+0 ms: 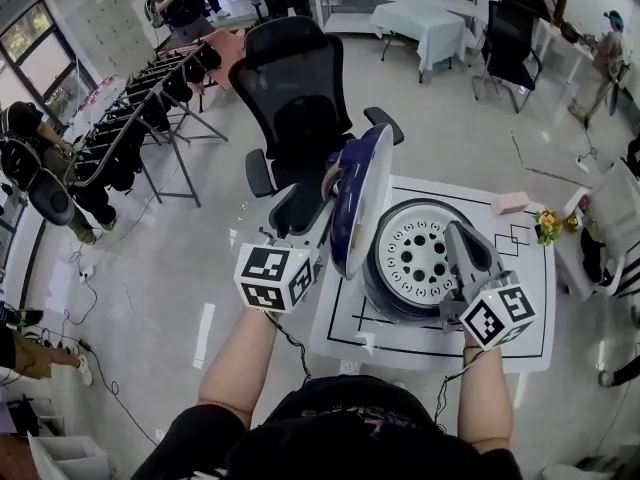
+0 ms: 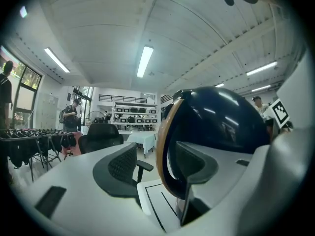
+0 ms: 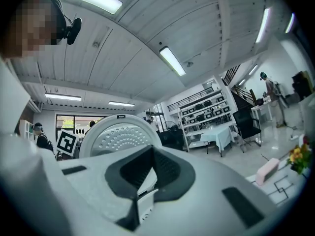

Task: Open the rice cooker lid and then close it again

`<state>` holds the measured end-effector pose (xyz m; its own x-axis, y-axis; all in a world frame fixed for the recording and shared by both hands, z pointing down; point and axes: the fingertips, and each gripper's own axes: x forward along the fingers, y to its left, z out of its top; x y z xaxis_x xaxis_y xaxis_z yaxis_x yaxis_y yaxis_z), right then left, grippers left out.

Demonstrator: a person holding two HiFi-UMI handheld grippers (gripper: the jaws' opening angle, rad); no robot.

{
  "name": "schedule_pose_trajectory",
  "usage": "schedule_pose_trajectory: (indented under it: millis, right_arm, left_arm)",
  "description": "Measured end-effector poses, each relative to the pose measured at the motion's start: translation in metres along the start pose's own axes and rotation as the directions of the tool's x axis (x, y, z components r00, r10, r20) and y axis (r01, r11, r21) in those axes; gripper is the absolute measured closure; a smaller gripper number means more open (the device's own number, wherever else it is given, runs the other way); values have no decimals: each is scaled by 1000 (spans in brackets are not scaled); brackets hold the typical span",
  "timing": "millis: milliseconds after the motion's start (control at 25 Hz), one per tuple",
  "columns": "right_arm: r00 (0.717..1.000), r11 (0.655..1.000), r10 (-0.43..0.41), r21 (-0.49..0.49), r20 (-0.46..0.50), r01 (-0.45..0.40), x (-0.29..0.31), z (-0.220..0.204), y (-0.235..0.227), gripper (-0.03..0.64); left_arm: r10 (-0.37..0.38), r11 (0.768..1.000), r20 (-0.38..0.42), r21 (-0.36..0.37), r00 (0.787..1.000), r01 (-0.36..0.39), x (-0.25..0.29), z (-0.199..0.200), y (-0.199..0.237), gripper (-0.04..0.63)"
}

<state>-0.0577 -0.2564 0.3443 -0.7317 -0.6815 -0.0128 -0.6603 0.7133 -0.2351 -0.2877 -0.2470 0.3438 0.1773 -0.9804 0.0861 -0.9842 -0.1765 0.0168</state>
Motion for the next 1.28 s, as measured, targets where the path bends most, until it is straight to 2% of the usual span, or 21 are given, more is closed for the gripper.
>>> schedule_pose_trajectory:
  millis: [360, 520, 760, 1280]
  right_arm:
    - [997, 997, -72, -4, 12, 72, 4, 0, -17, 615]
    - [995, 995, -95, -7, 18, 95, 4, 3, -22, 615]
    - [994, 994, -109, -13, 18, 109, 8, 4, -23, 615]
    - [991, 991, -132, -17, 36, 132, 5, 10, -22, 615]
  left_arm:
    - [-82, 997, -10, 11, 997, 82, 37, -3, -3, 351]
    - [-131, 991, -18, 34, 991, 132, 45, -1, -8, 383]
    - [-191, 977, -26, 92, 981, 193, 50, 2, -19, 471]
    - [-185, 964, -60, 184, 981, 193, 54, 6, -33, 476]
